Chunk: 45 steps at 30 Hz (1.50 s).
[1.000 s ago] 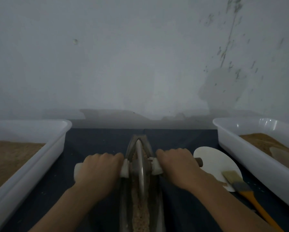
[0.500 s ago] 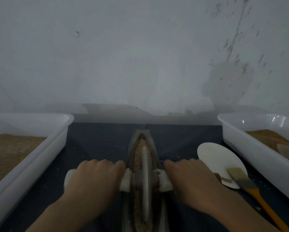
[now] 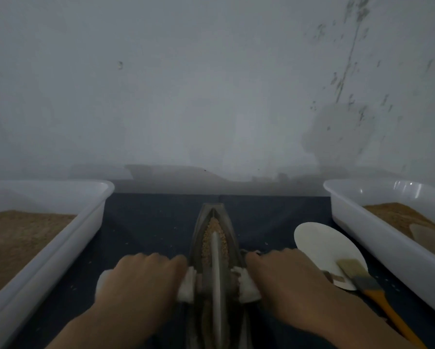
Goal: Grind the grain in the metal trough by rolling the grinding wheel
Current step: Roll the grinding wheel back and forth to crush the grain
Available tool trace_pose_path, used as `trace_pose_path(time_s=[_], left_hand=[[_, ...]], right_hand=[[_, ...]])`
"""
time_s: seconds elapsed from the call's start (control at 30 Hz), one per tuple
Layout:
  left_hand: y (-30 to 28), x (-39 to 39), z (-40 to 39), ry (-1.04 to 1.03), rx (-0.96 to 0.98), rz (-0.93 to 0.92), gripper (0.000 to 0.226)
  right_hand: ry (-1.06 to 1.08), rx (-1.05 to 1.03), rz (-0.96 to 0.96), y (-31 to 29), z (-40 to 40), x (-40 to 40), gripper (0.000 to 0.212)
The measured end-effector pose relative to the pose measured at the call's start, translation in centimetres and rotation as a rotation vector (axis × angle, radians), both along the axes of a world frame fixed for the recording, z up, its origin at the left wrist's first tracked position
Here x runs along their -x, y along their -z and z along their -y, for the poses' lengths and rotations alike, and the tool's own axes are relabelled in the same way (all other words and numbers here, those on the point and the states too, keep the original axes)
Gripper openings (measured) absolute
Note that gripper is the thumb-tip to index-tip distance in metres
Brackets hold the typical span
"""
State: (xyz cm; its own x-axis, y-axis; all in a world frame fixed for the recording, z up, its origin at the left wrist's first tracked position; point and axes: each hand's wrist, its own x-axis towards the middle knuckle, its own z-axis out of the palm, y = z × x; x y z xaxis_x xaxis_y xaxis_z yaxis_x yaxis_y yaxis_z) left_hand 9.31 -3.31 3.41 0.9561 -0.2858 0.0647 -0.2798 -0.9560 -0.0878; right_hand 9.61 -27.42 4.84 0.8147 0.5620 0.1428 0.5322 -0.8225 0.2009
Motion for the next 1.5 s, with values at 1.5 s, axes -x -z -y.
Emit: trace_pose_path(time_s=[1.5], left_hand=[[0.1, 1.3, 0.2, -0.052, 0.035, 0.031, 0.038]], right_hand=[[0.038, -0.007, 0.015, -0.3, -0.7, 0.3, 0.024]])
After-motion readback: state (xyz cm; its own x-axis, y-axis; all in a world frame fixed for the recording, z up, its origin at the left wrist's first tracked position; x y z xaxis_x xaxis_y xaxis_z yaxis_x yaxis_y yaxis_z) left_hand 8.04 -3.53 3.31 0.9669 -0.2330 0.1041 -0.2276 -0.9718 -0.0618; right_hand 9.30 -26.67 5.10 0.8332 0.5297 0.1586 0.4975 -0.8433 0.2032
